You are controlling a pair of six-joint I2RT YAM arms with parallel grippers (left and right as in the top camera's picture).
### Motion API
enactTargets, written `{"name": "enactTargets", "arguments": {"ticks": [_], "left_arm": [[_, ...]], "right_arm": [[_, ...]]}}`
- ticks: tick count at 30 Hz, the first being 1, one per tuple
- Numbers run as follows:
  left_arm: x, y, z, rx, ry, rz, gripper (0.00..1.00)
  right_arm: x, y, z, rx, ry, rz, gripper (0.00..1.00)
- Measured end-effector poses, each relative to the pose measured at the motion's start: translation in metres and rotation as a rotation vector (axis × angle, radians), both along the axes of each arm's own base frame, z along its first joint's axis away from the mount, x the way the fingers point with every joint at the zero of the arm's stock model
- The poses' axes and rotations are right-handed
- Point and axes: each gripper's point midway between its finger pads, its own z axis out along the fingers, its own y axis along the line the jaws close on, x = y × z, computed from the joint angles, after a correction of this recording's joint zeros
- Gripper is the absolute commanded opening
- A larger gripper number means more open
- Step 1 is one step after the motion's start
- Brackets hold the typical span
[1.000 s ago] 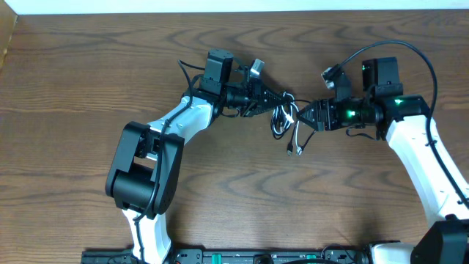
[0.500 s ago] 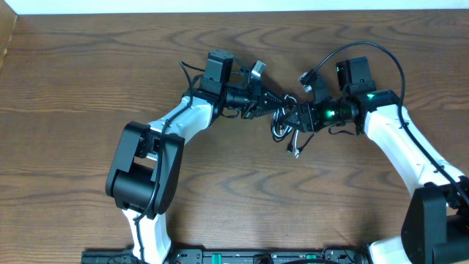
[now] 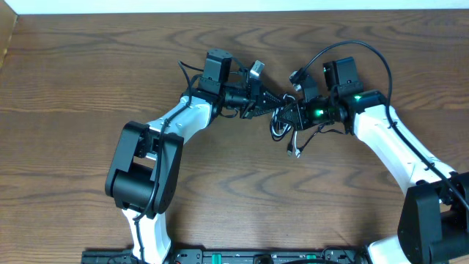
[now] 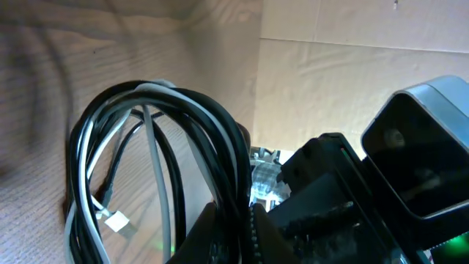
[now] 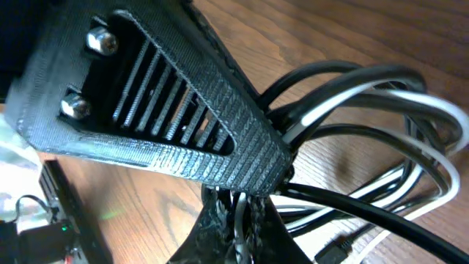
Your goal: Untangle cables
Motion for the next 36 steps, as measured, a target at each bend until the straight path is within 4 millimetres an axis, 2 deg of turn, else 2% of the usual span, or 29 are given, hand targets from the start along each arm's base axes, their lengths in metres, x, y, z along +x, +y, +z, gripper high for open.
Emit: {"name": "enactTargets", "arguments": {"ticks": [9,16,23,28,30,32,36], "left_arm": [[0.000,0.001,-0.006,0.023,-0.051,-0.003,0.08],[-0.012,0.007,-0.025,0.092,-0.014,-0.017,0.08],[-0.016,0.009,-0.031,0.112,-0.037,-0.034,0.08],[-0.020,0.008,-0.026,0.079,-0.102,-0.075,0.08],[-0.023,0.005,-0.015,0.013,-0.175,-0.123,0.08],[-0.029,0.002,0.003,-0.095,-0.280,-0.194,0.08],[-0.038,0.001,0.018,-0.188,-0.345,-0.257,0.08]], "right_arm": [[0.005,-0.011,-0.001,0.005,0.062,-0.093,0.01],[0.026,-0.054,0.008,0.007,0.088,-0.293,0.01],[0.029,-0.075,0.003,-0.018,0.142,-0.408,0.01],[0.030,-0.090,-0.002,-0.043,0.169,-0.471,0.01],[0.032,-0.091,0.001,-0.031,0.152,-0.454,0.07],[0.033,-0.085,0.007,0.001,0.106,-0.379,0.20],[0.028,-0.074,0.014,0.039,0.059,-0.275,0.34]]}}
